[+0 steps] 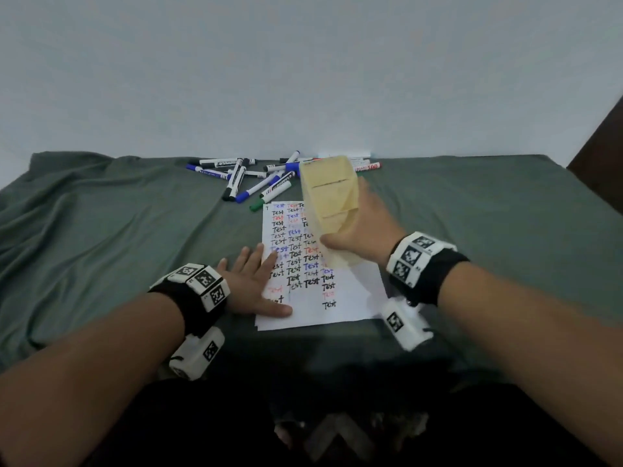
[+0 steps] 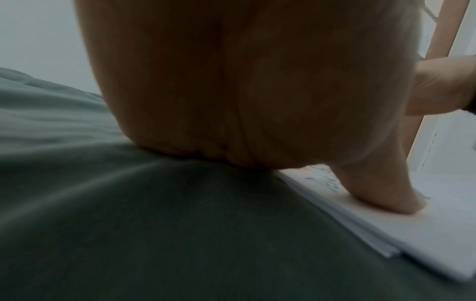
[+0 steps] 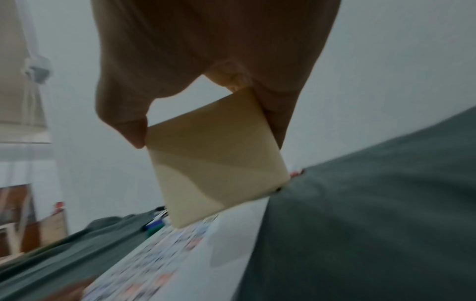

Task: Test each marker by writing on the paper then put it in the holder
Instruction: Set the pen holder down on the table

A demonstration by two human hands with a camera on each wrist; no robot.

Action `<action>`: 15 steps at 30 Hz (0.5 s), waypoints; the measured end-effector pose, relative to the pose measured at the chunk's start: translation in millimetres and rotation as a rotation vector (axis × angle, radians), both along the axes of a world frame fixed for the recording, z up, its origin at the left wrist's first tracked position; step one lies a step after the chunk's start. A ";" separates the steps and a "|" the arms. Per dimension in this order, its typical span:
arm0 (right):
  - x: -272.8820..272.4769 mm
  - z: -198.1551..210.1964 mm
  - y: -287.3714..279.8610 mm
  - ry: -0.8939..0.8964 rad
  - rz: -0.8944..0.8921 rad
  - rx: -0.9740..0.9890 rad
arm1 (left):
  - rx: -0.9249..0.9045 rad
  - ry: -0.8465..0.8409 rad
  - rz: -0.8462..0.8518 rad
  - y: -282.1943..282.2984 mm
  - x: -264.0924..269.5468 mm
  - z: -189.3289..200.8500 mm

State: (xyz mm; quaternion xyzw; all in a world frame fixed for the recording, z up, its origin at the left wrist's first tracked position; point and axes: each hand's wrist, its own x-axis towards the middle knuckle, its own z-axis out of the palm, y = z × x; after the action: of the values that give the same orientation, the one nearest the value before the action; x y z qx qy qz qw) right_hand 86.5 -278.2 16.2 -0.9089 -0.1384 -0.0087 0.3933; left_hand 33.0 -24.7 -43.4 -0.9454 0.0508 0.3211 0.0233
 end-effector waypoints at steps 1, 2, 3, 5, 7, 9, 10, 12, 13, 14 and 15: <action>8.7 7.7 -12.9 -0.012 0.004 -0.018 | 0.001 0.010 -0.001 0.1 0.5 0.7; 18.1 16.9 -26.5 -0.016 -0.003 -0.041 | 0.001 0.020 -0.001 0.2 1.0 1.3; 27.8 27.2 -40.2 -0.017 -0.018 -0.070 | 0.000 0.032 0.002 0.3 1.3 2.0; 47.3 50.2 -67.0 -0.023 -0.062 -0.135 | 0.004 0.049 0.006 0.0 2.3 3.4; 64.0 71.4 -89.6 -0.036 -0.113 -0.182 | 0.008 0.065 0.009 -0.1 2.8 4.5; 76.7 84.4 -105.3 -0.055 -0.173 -0.191 | 0.012 0.077 0.011 -0.6 3.6 5.9; 81.6 87.0 -110.3 -0.063 -0.204 -0.184 | 0.014 0.082 0.012 -1.0 3.8 6.6; 88.9 85.0 -114.2 -0.067 -0.255 -0.151 | 0.021 0.086 0.011 -1.8 4.6 7.7; 91.1 81.0 -113.9 -0.059 -0.269 -0.134 | 0.023 0.087 0.010 -1.9 5.1 8.2; 92.2 75.4 -112.8 -0.045 -0.277 -0.119 | 0.024 0.089 0.010 -1.8 5.5 8.8; 93.1 67.9 -111.1 -0.030 -0.283 -0.103 | 0.024 0.092 0.010 -1.8 5.9 9.7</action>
State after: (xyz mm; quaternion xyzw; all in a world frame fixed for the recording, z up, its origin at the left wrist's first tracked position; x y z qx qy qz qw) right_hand 179.6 -389.3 84.1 -0.9380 -0.0150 -0.0703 0.3390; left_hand 38.8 -26.4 -33.7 -0.9295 0.0432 0.3650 0.0307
